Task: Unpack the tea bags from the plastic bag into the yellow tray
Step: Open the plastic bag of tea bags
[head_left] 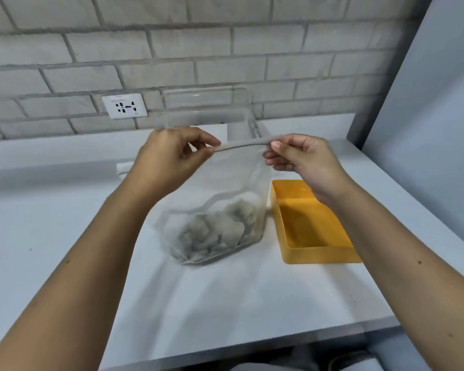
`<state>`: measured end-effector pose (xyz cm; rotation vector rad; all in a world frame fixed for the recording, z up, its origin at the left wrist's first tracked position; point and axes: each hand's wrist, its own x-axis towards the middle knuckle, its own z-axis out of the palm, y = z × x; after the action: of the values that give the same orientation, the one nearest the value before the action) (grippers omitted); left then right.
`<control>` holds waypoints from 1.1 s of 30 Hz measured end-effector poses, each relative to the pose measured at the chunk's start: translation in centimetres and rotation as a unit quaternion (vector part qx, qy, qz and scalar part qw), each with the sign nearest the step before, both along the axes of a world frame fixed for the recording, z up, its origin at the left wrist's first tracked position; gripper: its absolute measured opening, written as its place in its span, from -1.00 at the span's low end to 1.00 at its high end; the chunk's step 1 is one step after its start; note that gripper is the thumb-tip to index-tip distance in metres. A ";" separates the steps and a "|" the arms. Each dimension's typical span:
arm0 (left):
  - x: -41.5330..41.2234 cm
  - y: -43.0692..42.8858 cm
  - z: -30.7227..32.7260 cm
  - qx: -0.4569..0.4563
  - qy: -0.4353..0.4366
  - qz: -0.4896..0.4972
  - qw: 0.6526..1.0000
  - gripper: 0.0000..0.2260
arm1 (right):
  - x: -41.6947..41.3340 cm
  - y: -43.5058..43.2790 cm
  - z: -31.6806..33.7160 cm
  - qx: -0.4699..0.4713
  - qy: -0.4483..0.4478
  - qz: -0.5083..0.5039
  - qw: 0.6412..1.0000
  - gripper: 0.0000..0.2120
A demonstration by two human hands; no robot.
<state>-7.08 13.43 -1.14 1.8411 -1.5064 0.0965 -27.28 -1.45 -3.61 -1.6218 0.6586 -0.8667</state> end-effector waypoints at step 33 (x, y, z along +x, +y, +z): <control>-7.5 -3.0 -0.8 0.096 0.338 -0.008 0.936 -0.85 | -0.8 4.1 -0.8 0.242 -0.082 -0.039 0.966 -0.86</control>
<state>-14.63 10.44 -1.90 1.7486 -1.0602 -0.6502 -28.05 2.61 -4.43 -1.0800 0.7514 -0.8092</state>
